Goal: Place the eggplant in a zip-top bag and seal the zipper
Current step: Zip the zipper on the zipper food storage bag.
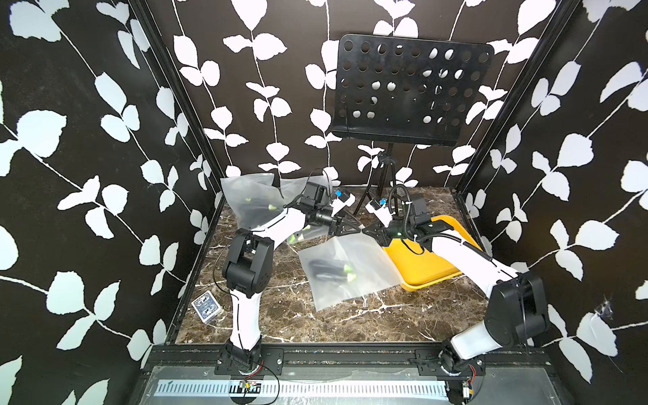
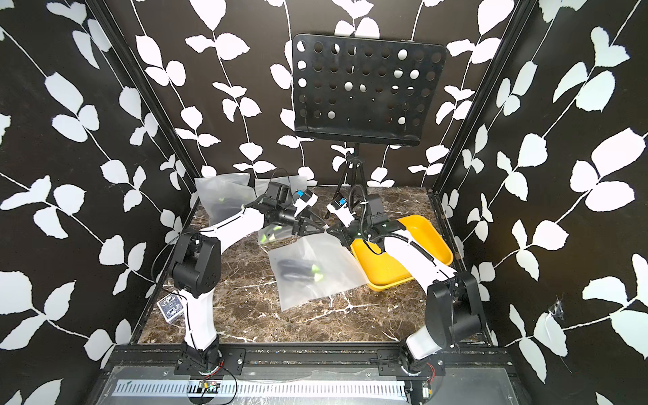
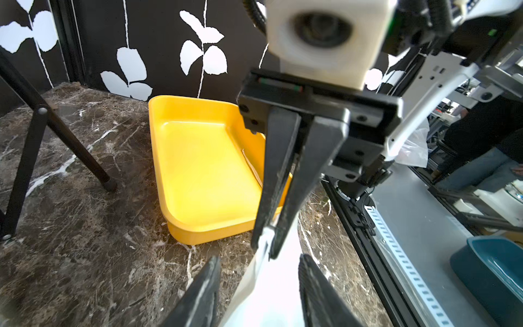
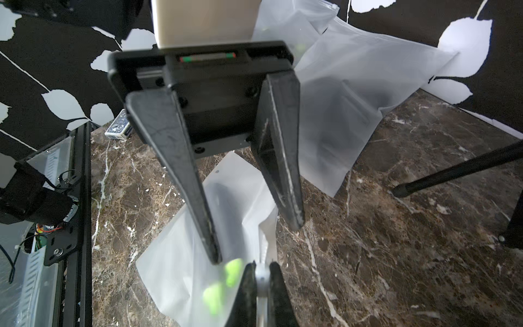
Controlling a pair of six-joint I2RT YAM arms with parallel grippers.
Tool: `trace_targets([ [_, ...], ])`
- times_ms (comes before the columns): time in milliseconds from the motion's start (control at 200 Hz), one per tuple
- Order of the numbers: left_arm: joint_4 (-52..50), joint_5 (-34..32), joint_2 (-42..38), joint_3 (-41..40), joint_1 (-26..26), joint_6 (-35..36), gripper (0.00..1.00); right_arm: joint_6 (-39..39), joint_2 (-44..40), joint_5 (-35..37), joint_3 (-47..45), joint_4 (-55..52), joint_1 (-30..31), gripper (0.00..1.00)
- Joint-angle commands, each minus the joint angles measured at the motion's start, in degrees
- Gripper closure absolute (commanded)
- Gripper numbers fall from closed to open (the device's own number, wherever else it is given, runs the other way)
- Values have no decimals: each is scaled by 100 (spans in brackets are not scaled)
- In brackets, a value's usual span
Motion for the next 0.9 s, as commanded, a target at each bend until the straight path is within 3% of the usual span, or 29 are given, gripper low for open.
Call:
trace_targets([
  [0,-265,328,-48,19,62,270,53,-27,106,-227,174,122,72,95],
  [180,-211,291,16,76,62,166,55,-40,125,-232,197,115,79,95],
  [270,-143,273,57,88,62,99,50,-40,129,-317,209,102,105,95],
  [545,-39,348,76,86,7,42,49,-66,176,-345,236,119,158,95],
  [715,-69,437,86,96,3,41,64,-66,186,-265,244,155,169,95],
  [895,-221,565,68,95,-10,169,63,-49,195,-227,267,196,169,95],
])
